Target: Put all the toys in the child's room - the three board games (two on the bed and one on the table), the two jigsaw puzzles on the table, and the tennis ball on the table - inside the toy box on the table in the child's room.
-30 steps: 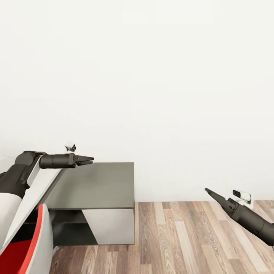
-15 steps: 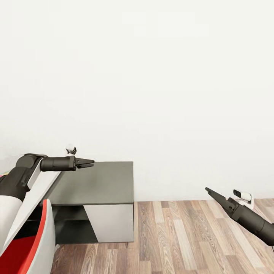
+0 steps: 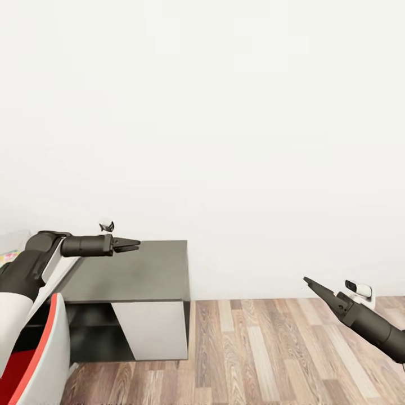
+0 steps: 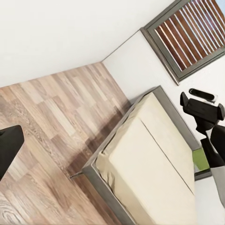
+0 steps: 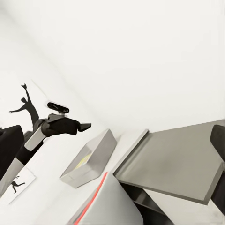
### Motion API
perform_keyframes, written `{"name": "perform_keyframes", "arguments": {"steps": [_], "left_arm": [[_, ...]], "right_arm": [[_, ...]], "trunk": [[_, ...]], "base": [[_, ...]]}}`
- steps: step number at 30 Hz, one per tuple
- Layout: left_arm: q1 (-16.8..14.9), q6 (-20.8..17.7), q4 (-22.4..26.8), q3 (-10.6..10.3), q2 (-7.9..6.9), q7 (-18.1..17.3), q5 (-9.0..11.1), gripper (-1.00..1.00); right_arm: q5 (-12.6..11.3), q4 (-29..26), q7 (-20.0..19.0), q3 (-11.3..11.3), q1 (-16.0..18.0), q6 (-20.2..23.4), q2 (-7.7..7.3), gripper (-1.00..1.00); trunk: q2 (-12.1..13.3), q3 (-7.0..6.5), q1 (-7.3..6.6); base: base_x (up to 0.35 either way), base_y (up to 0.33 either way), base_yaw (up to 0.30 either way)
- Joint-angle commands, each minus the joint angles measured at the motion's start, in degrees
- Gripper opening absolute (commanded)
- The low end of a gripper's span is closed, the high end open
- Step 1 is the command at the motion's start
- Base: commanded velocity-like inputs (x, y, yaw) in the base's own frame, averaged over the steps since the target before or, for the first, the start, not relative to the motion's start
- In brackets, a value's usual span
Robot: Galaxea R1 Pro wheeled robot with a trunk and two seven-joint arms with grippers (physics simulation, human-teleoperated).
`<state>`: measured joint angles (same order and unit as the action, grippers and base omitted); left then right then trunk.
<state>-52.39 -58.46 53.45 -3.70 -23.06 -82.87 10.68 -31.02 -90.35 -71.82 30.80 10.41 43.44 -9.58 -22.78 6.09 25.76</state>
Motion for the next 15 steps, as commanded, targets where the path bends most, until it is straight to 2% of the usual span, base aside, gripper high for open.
{"name": "perform_keyframes", "arguments": {"steps": [1,9,15], "left_arm": [[-0.02,-0.60,-0.01,-0.17,-0.06,-0.11,0.14,1.00],[3.08,-0.26,-0.01,-0.08,-0.06,0.27,0.13,1.00],[4.17,1.24,-0.07,-0.02,-0.06,1.08,0.13,1.00]], "right_arm": [[-0.18,0.00,-0.06,0.03,0.05,0.42,-0.02,1.00],[-0.10,0.00,-0.02,0.05,0.05,0.36,-0.08,1.00],[-0.10,0.00,0.00,0.05,0.05,0.34,-0.08,1.00]], "trunk": [[-0.13,0.03,0.03],[-0.13,-0.73,0.03],[-0.13,-1.31,0.03]], "base": [[-0.167,-0.216,0.000],[-0.052,-0.052,0.000],[-0.253,-0.003,0.000]]}}
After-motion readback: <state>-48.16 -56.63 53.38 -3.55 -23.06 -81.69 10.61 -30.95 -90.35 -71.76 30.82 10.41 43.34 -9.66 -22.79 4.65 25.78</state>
